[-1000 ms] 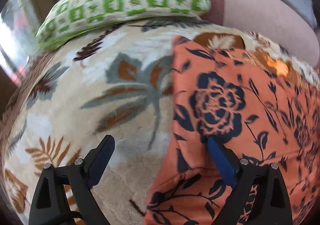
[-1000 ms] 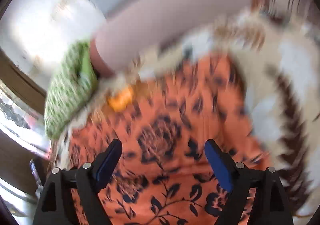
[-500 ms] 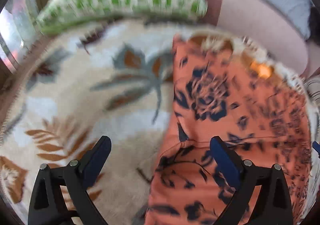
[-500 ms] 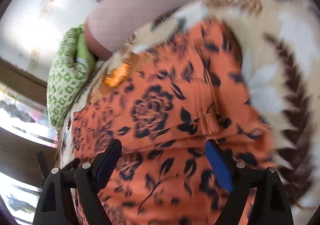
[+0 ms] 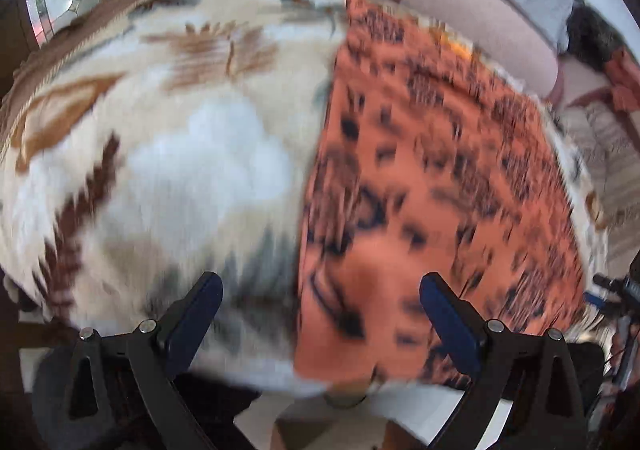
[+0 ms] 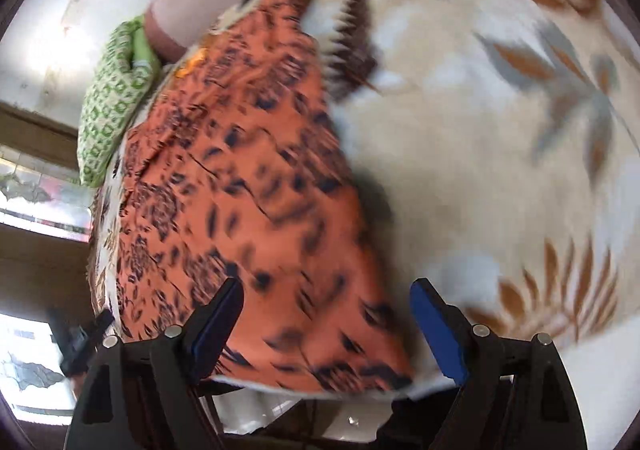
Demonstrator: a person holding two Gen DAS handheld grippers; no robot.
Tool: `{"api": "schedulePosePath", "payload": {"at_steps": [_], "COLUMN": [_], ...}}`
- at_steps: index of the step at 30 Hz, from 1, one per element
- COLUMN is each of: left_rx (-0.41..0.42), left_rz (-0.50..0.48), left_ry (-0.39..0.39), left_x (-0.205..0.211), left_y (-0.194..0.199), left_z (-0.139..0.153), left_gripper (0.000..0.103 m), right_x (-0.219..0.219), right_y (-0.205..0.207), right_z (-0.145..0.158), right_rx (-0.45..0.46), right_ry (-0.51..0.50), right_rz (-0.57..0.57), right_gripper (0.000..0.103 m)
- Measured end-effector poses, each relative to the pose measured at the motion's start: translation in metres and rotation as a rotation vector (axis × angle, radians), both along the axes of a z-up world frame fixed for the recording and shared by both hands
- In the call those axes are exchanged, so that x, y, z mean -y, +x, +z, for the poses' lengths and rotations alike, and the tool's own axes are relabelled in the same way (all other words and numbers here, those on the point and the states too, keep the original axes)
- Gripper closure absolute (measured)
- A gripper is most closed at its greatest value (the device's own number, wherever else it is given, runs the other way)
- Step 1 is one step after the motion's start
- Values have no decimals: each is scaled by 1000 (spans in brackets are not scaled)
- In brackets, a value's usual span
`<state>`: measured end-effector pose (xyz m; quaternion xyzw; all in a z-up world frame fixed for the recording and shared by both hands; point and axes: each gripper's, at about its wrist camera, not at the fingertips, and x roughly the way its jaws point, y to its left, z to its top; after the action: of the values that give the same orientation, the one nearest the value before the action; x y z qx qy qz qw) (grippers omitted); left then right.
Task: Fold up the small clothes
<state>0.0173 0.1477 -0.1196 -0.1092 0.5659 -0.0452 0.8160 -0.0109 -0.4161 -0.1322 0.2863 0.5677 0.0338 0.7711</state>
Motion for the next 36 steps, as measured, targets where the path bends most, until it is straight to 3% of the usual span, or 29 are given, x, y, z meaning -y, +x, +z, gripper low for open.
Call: {"api": "schedulePosePath", "payload": {"at_steps": [2, 3, 4, 5, 6, 7, 8, 9, 11, 17, 18, 20, 22, 25, 26, 27, 28, 29, 34, 36], "left_rx": [-24, -20, -17, -32, -30, -27, -28, -37, -51, 62, 47, -70, -117, -43, -8, 17, 43, 58, -1, -12], "left_rz": [-2, -13, -19, -10, 21, 32, 25, 26, 67, 88, 106, 155, 193, 212, 210, 199, 187, 175, 113, 99], "left_ry": [-11, -14, -14, -7, 37, 56, 40, 15, -70, -96, -109, -126, -133, -119, -114, -106, -86, -68, 2, 52], "left_x": [3, 7, 9, 10, 10, 9, 6, 3, -11, -10, -15, -24, -30, -35, -34, -34, -30, -26, -2, 3], "left_y": [-9, -12, -13, -13, -14, -15, -15, -17, -19, -48, -51, -47, -41, -44, -45, -45, -44, -42, -26, -26], "left_z": [-7, -8, -10, -14, -15, -12, -9, -8, -5, 32, 27, -2, -15, -1, 7, 12, 17, 19, -2, -4], "left_gripper": [4, 5, 9, 22, 40, 52, 78, 95, 96, 97, 96, 95, 88, 69, 47, 31, 28, 27, 27, 33], "right_x": [-7, -14, -22, -25, -25, -20, -14, -12, -8, -2, -1, 1, 8, 2, 2, 2, 5, 6, -10, -9], "right_y": [-9, -9, -11, -10, -12, -13, -15, -16, -23, -54, -57, -52, -52, -52, -52, -52, -53, -54, -34, -36], "right_z": [-8, -8, -10, -12, -14, -17, -18, -18, -12, 37, 35, 10, -11, 3, 10, 16, 23, 28, 9, -2], "right_rx": [-13, -11, -21, -28, -35, -36, -38, -36, -10, 148, 144, 68, -10, 72, 102, 119, 133, 146, 72, 45], "right_ry": [24, 31, 8, -10, -23, -6, 6, 10, 28, 65, 67, 46, 53, 57, 41, 19, -20, -53, -90, -3], "right_rz": [19, 42, 63, 66, 59, 30, 9, 3, -3, -56, -68, -106, -125, -106, -103, -104, -117, -126, -58, -78], "right_gripper": [22, 37, 44, 59, 67, 68, 77, 90, 95, 97, 97, 93, 92, 87, 72, 37, 19, 9, 11, 18]}}
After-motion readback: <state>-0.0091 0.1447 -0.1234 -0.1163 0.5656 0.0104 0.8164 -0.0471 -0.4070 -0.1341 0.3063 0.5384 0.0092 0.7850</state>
